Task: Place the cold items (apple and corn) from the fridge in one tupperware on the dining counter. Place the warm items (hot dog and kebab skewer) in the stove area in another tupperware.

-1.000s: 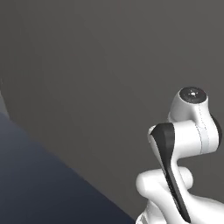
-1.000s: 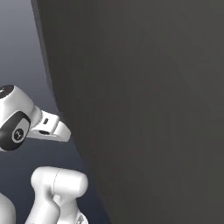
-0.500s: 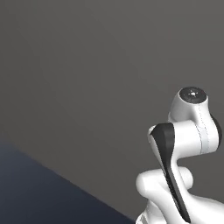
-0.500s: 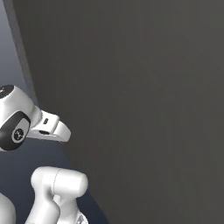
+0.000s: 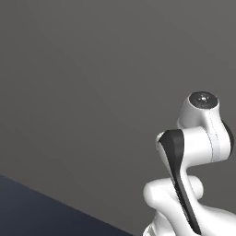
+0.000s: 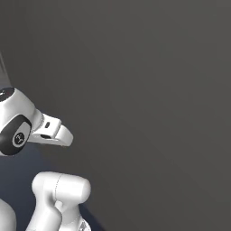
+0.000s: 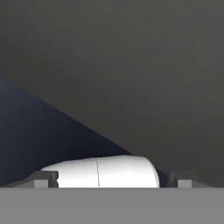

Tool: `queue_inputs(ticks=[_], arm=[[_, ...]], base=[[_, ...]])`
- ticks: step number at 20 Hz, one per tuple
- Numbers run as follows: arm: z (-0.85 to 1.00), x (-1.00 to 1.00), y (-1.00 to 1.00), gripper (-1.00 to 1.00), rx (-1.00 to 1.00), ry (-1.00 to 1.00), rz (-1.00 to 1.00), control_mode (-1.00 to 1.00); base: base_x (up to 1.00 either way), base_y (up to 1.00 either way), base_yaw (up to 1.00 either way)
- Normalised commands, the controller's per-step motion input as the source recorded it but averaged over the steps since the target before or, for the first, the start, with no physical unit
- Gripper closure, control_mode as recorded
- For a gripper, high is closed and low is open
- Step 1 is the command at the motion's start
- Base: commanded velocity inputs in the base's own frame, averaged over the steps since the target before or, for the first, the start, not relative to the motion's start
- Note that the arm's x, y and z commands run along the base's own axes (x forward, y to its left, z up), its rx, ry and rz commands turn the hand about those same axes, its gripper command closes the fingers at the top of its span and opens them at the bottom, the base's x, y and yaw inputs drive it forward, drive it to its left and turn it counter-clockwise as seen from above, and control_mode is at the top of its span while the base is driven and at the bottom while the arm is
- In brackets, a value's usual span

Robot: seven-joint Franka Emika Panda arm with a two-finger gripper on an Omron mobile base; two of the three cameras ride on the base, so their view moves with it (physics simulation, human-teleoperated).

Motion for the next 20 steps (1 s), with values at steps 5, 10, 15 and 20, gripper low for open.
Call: queue_inputs(ticks=[5, 10, 15, 20], arm=[[0.0, 0.0, 0.0, -1.0, 0.0, 0.0, 0.0, 1.0], [0.0, 0.0, 0.0, -1.0, 0.0, 0.0, 0.0, 1.0], [0.0, 0.0, 0.0, -1.0, 0.0, 0.0, 0.0, 1.0], [0.0, 0.0, 0.0, -1.0, 0.0, 0.0, 0.0, 1.0]], base=[[0.61, 1.0, -0.29], [0.59, 1.0, -0.27], [0.59, 1.0, -0.26], [0.61, 1.0, -0.25]])
